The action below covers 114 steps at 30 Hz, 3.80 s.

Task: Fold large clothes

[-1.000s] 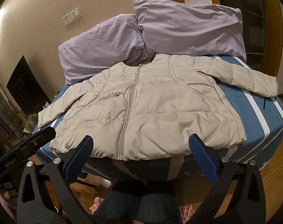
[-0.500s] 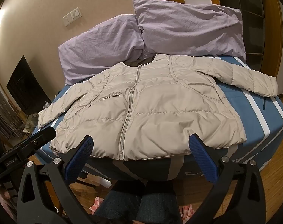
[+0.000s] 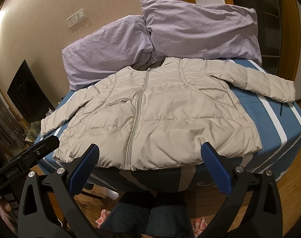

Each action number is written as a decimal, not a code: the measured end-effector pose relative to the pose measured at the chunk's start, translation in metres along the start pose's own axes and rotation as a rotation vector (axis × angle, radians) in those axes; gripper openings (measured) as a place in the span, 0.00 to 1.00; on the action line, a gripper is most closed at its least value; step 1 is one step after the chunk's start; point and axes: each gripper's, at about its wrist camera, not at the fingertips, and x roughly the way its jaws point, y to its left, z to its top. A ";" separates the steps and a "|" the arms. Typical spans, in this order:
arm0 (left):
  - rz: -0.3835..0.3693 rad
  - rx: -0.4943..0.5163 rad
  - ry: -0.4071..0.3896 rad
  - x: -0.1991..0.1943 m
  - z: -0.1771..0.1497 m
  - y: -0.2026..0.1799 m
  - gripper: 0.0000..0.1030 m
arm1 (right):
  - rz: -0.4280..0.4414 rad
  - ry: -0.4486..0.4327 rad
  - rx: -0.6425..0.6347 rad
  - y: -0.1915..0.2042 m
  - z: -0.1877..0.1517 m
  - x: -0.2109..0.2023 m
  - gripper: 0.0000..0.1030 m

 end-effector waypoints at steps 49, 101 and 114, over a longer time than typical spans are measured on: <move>0.001 0.002 0.002 0.000 0.000 0.000 0.98 | 0.006 -0.002 0.002 -0.001 0.001 -0.001 0.99; 0.371 0.020 0.160 0.206 0.071 0.090 0.98 | -0.649 0.084 0.724 -0.407 0.103 0.093 0.79; 0.371 0.020 0.152 0.218 0.065 0.091 0.98 | -0.586 0.001 0.690 -0.404 0.100 0.102 0.24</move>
